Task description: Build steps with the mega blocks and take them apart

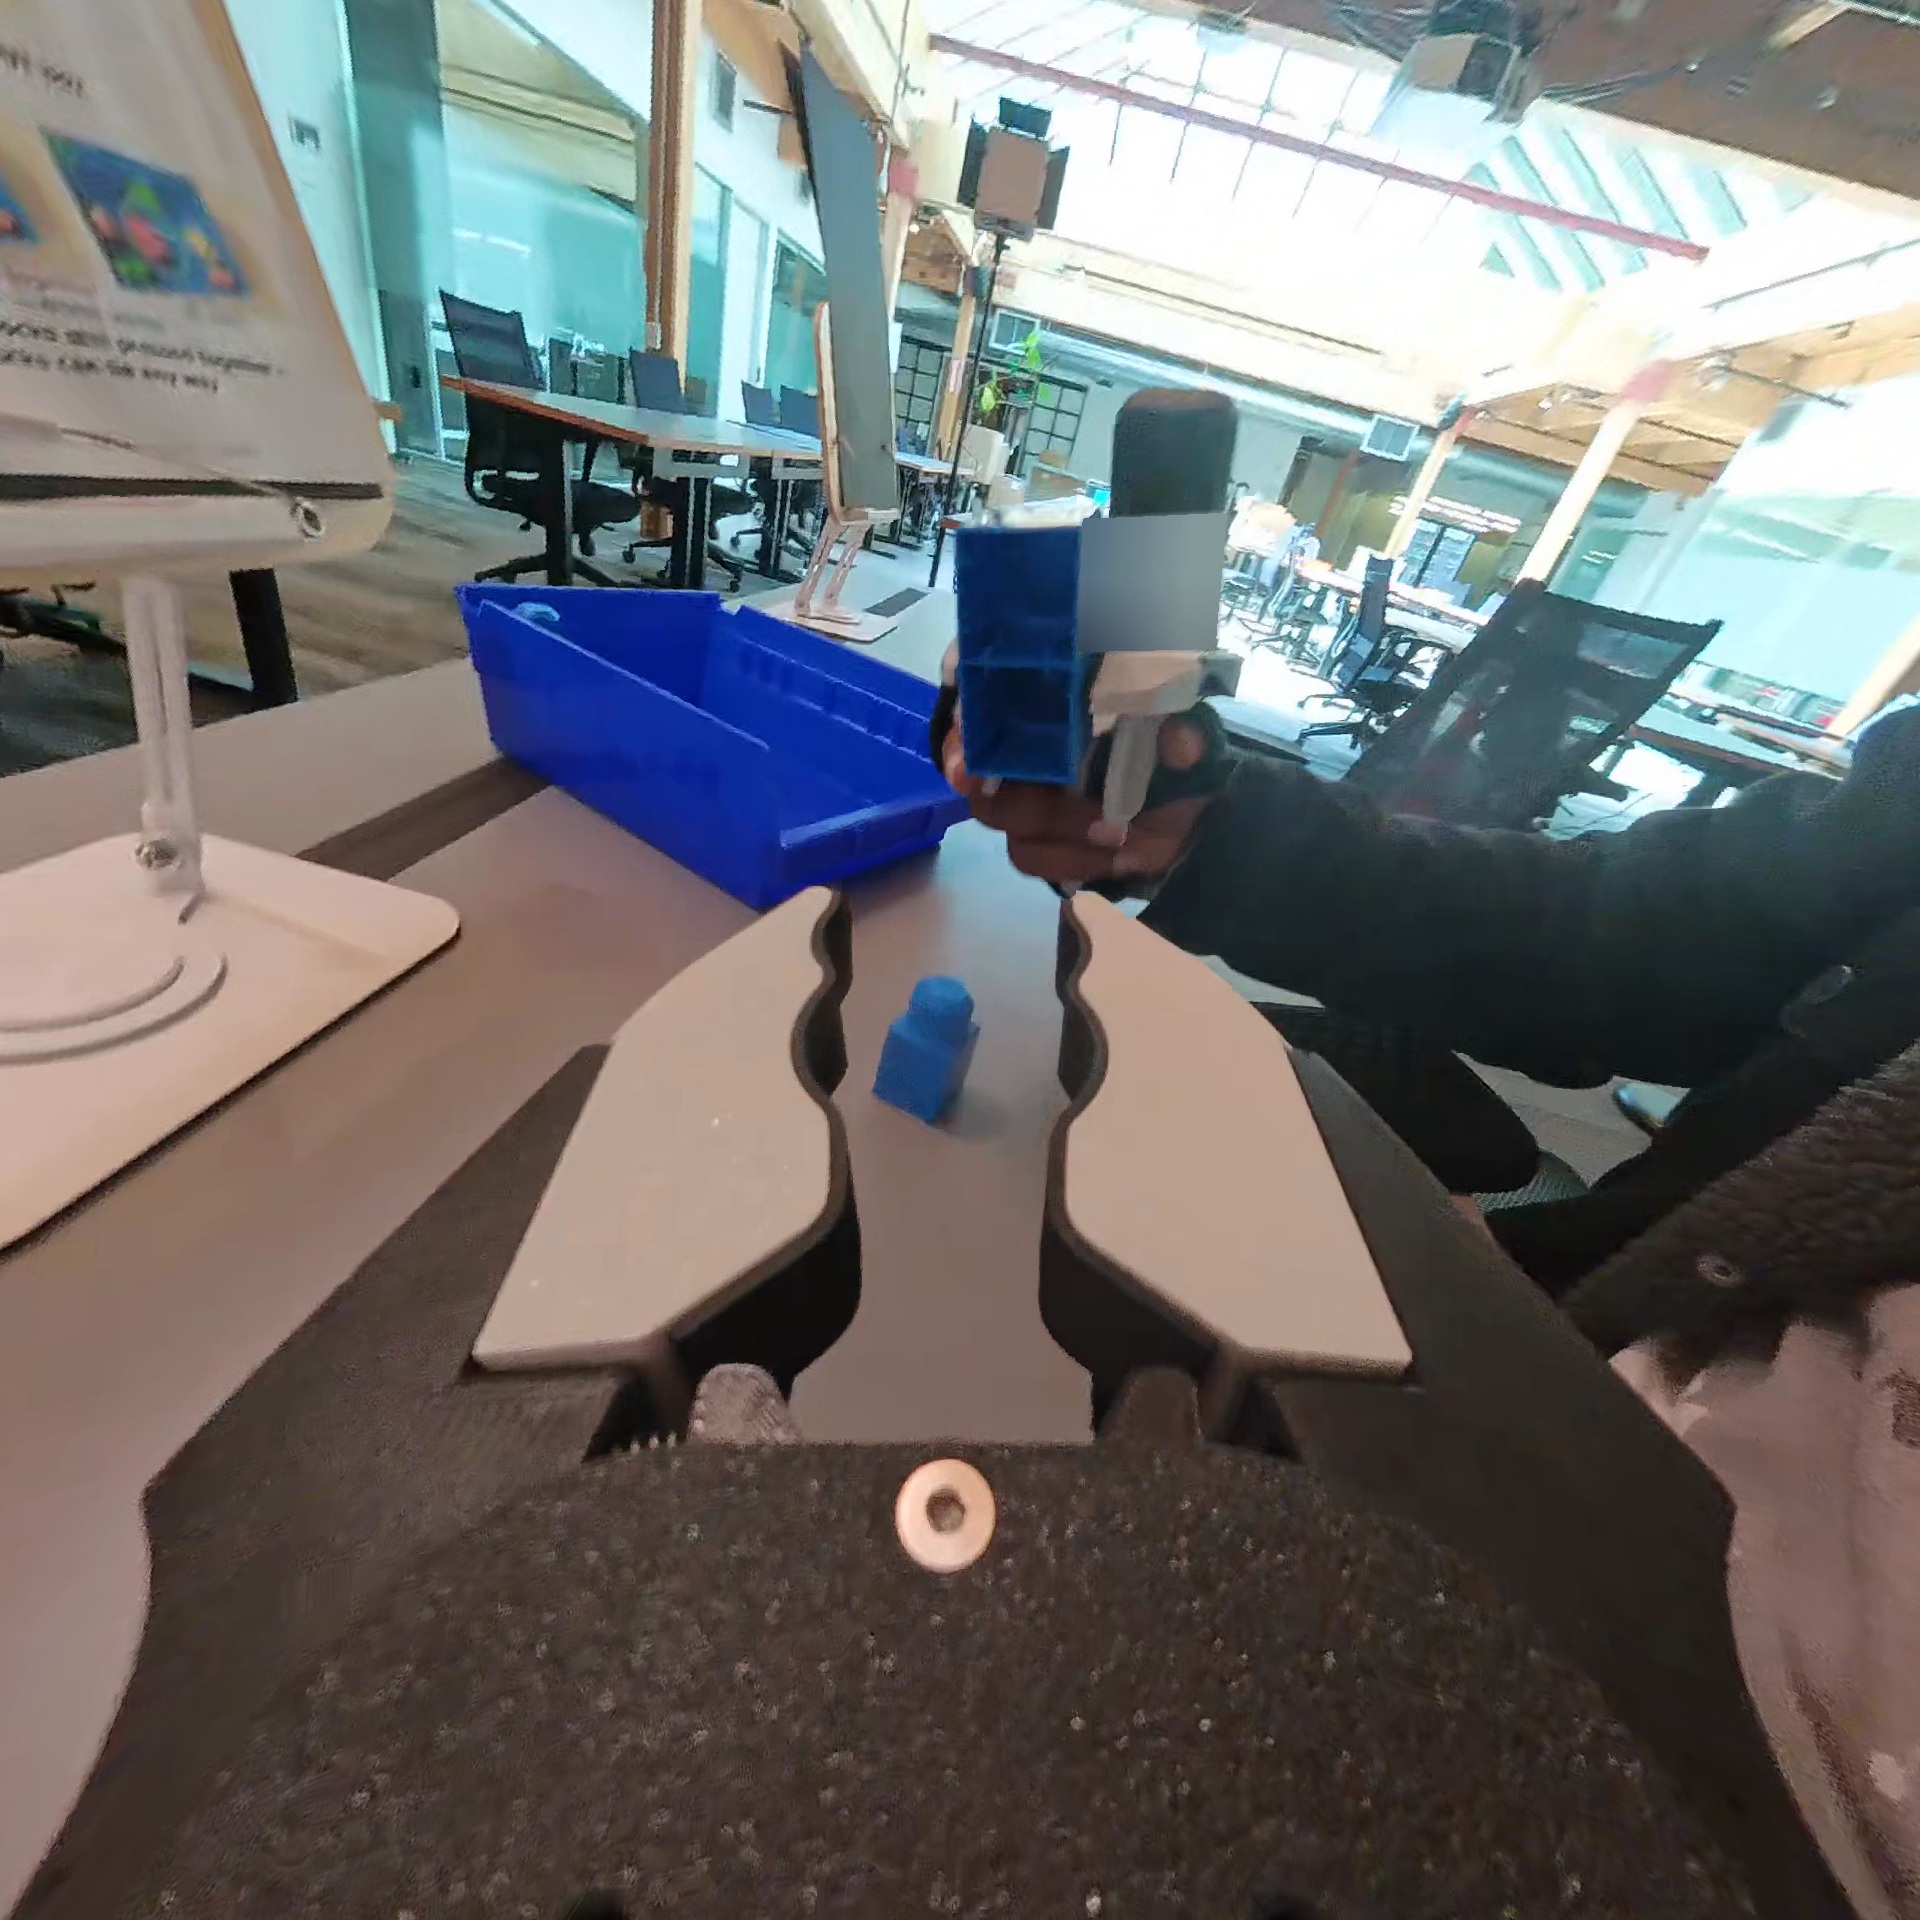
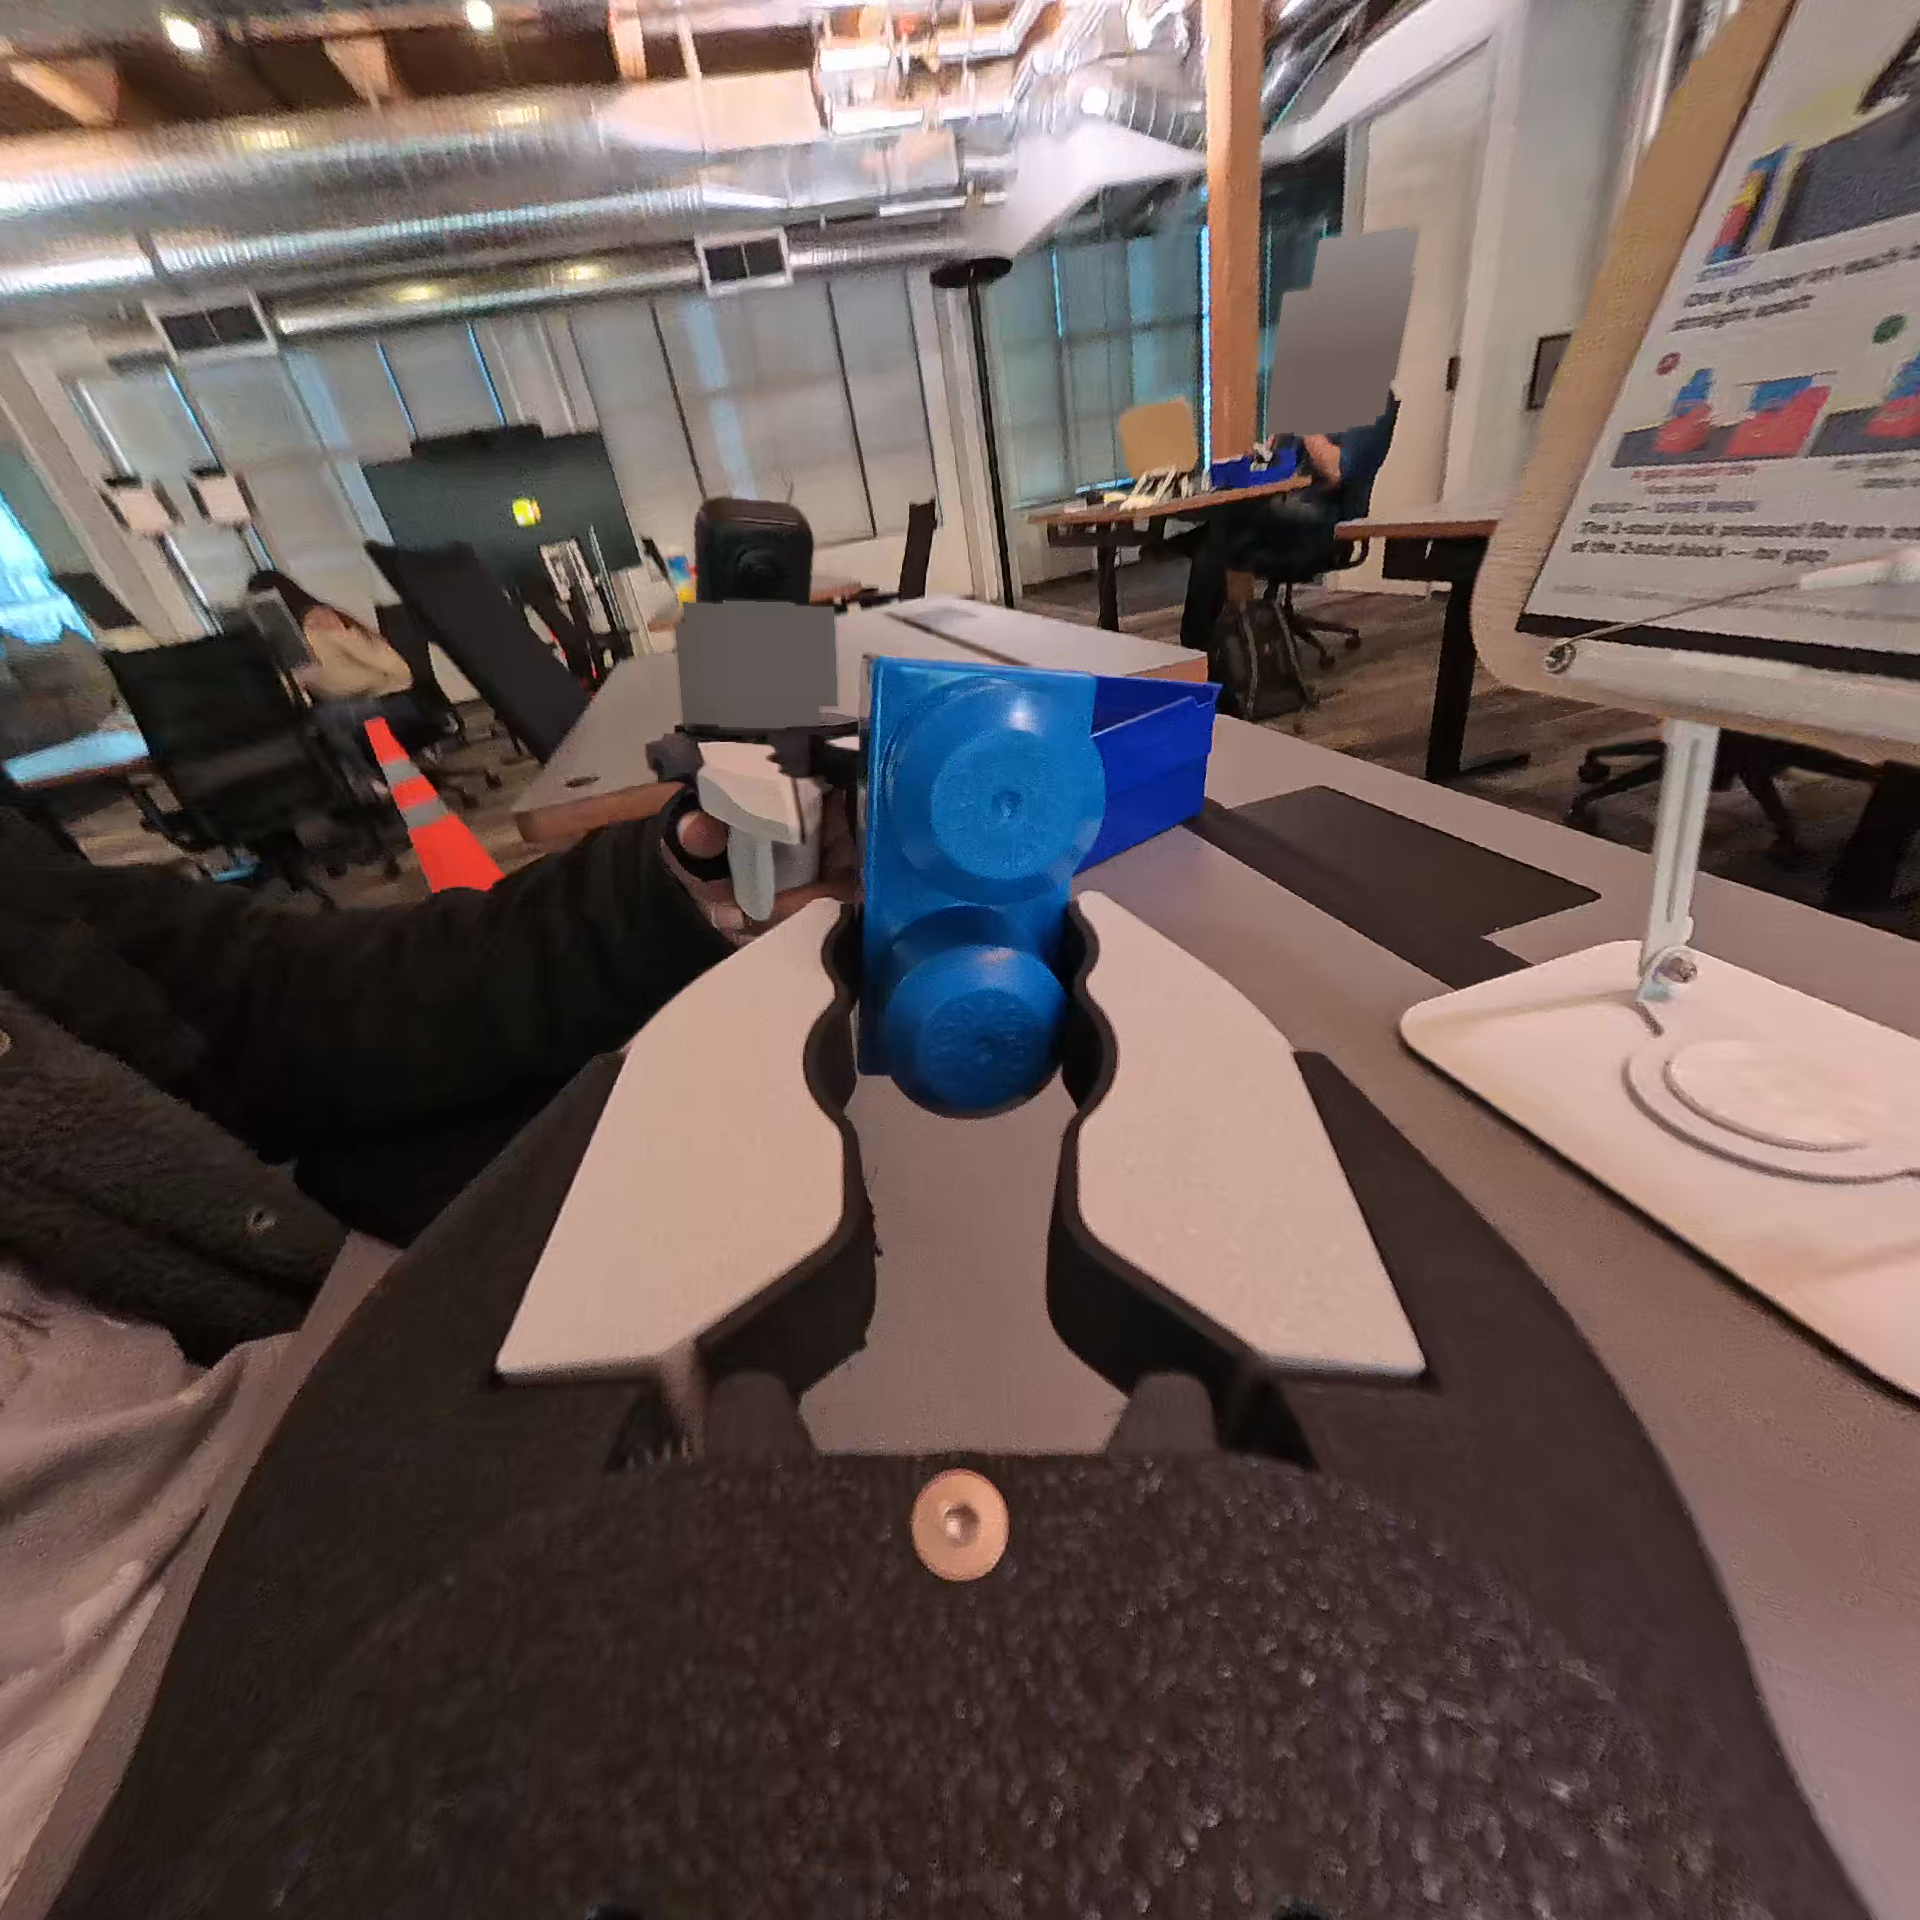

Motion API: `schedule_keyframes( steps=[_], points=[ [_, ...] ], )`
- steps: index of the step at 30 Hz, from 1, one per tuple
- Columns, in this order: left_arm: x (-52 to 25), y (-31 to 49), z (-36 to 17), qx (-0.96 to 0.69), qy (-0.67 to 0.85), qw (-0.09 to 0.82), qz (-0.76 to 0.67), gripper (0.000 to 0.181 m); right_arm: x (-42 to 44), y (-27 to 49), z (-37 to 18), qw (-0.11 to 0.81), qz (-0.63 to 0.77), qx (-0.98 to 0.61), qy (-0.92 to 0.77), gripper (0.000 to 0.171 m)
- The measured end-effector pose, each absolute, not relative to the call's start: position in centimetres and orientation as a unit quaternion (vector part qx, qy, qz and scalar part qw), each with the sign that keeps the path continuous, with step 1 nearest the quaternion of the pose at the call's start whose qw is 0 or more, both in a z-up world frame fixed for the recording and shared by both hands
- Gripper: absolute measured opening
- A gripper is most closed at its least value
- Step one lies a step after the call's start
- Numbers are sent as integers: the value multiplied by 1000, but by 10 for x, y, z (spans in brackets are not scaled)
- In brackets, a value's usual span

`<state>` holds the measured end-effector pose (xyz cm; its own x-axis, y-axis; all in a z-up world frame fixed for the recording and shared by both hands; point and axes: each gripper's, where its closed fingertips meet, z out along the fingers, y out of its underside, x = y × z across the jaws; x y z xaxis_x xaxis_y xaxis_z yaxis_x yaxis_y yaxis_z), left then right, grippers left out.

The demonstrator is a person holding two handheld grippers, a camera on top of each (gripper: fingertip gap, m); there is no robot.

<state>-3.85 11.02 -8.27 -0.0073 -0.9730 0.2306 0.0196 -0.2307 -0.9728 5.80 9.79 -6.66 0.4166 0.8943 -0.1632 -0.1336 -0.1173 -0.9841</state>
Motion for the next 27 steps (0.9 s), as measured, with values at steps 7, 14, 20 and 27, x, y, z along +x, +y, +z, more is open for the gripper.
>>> schedule_keyframes(
  steps=[7,14,20,27],
  points=[
    [-24,94,-82,-541,457,436,-556,46,16,91,-82,570,453,-593,-343,37],
    [-21,93,-84,-543,455,432,-558,50,-27,90,-96,551,458,-586,-379,37],
    [-20,92,-86,-543,458,426,-560,47,-38,88,-101,548,460,-583,-386,37],
    [-19,89,-85,-536,459,425,-566,38,-40,89,-103,552,462,-581,-381,37]
  ],
)
